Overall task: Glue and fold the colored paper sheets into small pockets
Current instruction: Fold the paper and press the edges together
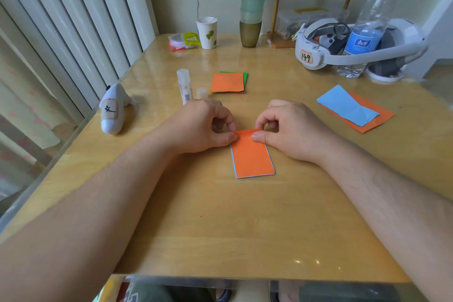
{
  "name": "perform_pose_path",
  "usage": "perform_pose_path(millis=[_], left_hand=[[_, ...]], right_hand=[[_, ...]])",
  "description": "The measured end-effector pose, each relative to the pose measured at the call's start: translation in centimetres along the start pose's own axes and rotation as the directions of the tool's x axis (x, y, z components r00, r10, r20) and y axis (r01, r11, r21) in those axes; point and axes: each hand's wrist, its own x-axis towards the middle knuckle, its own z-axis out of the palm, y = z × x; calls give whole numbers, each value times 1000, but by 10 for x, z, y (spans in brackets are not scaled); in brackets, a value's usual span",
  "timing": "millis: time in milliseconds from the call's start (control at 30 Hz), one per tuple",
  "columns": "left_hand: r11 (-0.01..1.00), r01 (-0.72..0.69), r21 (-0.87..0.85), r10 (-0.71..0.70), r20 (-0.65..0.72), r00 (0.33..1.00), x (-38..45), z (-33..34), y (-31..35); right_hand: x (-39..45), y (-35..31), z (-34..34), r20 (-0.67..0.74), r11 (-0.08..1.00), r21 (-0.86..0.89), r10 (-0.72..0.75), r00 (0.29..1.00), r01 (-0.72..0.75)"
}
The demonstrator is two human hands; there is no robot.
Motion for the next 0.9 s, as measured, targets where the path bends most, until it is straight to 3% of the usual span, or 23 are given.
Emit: perform_pose_path(millis=[900], left_hand=[[997, -27, 70, 32, -70, 997, 4, 3, -5]], right_hand=[[4, -2, 6, -53, 997, -35, 67, 996, -69]])
